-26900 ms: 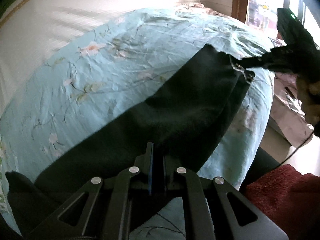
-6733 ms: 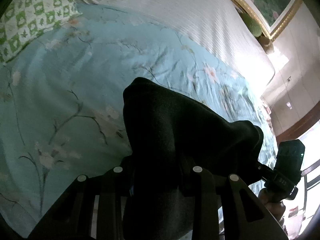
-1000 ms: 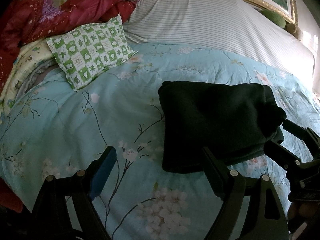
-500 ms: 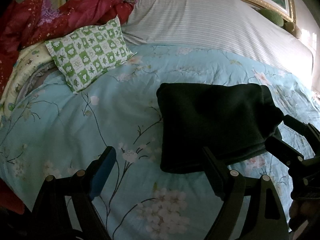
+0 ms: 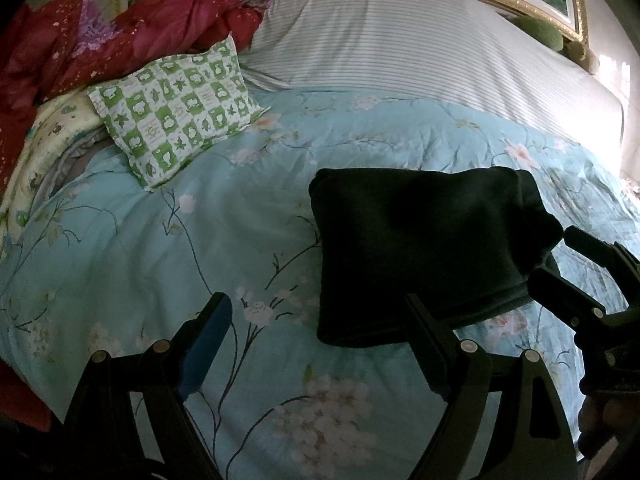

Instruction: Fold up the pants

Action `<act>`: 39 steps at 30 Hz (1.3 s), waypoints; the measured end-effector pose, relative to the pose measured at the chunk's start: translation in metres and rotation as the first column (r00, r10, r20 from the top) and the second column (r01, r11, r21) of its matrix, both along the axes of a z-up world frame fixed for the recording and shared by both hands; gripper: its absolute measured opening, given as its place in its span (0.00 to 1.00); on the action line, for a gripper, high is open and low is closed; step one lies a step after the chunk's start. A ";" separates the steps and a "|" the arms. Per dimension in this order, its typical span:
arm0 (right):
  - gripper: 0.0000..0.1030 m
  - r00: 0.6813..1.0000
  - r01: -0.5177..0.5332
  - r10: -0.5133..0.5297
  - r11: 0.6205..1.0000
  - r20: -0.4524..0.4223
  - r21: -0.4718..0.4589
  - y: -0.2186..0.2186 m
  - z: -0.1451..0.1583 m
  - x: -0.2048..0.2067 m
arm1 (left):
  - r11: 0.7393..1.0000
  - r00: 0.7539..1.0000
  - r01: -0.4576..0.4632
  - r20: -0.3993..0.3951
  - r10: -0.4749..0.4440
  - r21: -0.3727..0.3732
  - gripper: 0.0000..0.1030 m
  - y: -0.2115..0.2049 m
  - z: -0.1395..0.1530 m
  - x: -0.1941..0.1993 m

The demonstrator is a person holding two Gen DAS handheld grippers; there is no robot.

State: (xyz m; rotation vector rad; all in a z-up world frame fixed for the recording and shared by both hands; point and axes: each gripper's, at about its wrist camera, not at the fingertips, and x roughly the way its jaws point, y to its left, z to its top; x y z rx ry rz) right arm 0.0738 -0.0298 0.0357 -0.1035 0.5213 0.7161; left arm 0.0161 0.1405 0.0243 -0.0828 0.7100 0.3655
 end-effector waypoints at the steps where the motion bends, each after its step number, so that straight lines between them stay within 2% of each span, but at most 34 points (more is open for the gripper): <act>1: 1.00 1.000 0.000 0.000 1.000 0.001 -0.001 0.000 0.001 0.000 | 1.000 1.000 0.000 0.000 0.000 0.001 0.83 0.000 0.000 0.000; 29: 1.00 1.000 0.002 -0.002 1.000 0.010 0.002 -0.009 0.018 0.014 | 1.000 1.000 -0.007 0.025 0.007 0.018 0.83 0.001 0.016 0.002; 39: 1.00 1.000 0.001 -0.002 1.000 -0.006 -0.021 -0.008 0.021 0.022 | 1.000 1.000 -0.005 -0.011 0.005 0.010 0.83 0.003 0.021 0.021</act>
